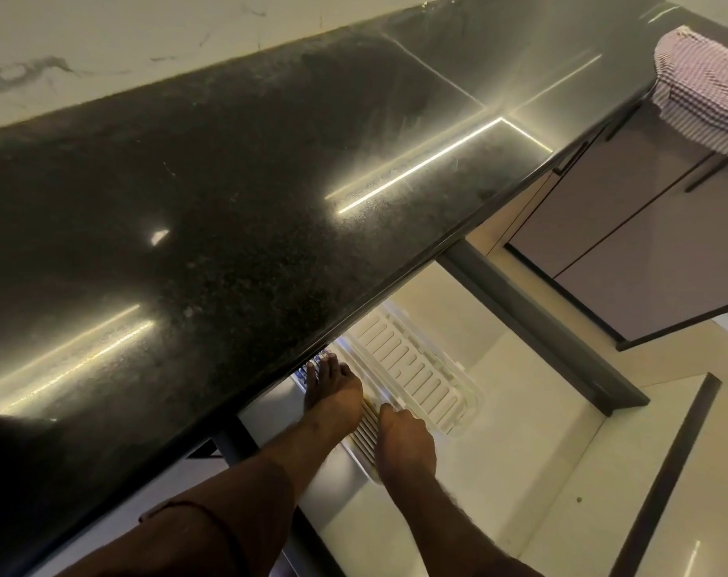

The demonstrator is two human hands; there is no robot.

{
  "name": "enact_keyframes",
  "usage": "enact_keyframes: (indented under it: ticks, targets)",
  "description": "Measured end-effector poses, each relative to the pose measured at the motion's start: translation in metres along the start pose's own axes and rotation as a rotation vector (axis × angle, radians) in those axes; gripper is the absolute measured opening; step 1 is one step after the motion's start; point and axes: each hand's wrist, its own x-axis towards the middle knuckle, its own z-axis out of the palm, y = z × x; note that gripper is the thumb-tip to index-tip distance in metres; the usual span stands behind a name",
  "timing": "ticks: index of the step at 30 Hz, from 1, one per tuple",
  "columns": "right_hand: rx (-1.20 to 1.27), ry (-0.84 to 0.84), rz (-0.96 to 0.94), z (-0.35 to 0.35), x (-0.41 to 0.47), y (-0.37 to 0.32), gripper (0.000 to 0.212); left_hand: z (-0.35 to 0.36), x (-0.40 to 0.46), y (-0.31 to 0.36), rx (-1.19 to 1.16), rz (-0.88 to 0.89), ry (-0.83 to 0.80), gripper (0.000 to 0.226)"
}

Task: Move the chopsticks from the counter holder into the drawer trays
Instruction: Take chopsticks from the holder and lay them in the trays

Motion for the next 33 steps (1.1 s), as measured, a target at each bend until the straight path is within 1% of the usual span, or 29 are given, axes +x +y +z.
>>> enact_keyframes:
  ticks: [1,3,4,6,9,11,13,16,18,22,25,29,33]
  targets:
    - [-0.016,0.017,-0.011,-0.004,-0.002,0.001,0.049,-0.002,-0.004,0.000,0.010,0.020,-0.001,0.081]
    - [0.008,0.070,-0.006,-0.017,-0.006,0.002,0.037,-0.006,-0.012,-0.001,-0.012,0.051,0.014,0.077]
    - [0.042,0.104,0.010,-0.025,-0.009,0.004,0.032,-0.008,-0.018,0.000,-0.053,0.066,0.048,0.073]
    - [0.118,0.166,0.039,-0.043,-0.015,0.009,0.027,-0.015,-0.032,0.001,-0.153,0.112,0.140,0.065]
    - [0.193,0.247,0.034,-0.073,-0.030,0.016,0.027,-0.033,-0.061,0.006,-0.359,0.172,0.213,0.055]
    - [0.230,0.297,0.007,-0.096,-0.042,0.016,0.025,-0.048,-0.086,0.009,-0.482,0.200,0.298,0.050]
    - [0.283,0.337,-0.014,-0.120,-0.054,0.011,0.028,-0.064,-0.110,0.010,-0.591,0.211,0.402,0.046]
    - [0.380,0.401,-0.088,-0.155,-0.077,-0.006,0.032,-0.086,-0.147,0.003,-0.691,0.202,0.533,0.046]
    - [0.429,0.436,-0.156,-0.173,-0.091,-0.021,0.034,-0.099,-0.168,-0.006,-0.743,0.195,0.587,0.049]
    - [0.506,0.480,-0.286,-0.191,-0.122,-0.062,0.030,-0.114,-0.209,-0.043,-0.830,0.198,0.717,0.051]
    - [0.507,0.511,-0.369,-0.191,-0.143,-0.096,0.028,-0.115,-0.234,-0.082,-0.878,0.175,0.779,0.052]
    - [0.498,0.519,-0.453,-0.179,-0.166,-0.159,0.025,-0.107,-0.263,-0.152,-0.907,0.105,0.874,0.051]
    - [0.511,0.471,-0.541,-0.151,-0.186,-0.235,0.025,-0.101,-0.287,-0.231,-0.898,0.016,0.975,0.050]
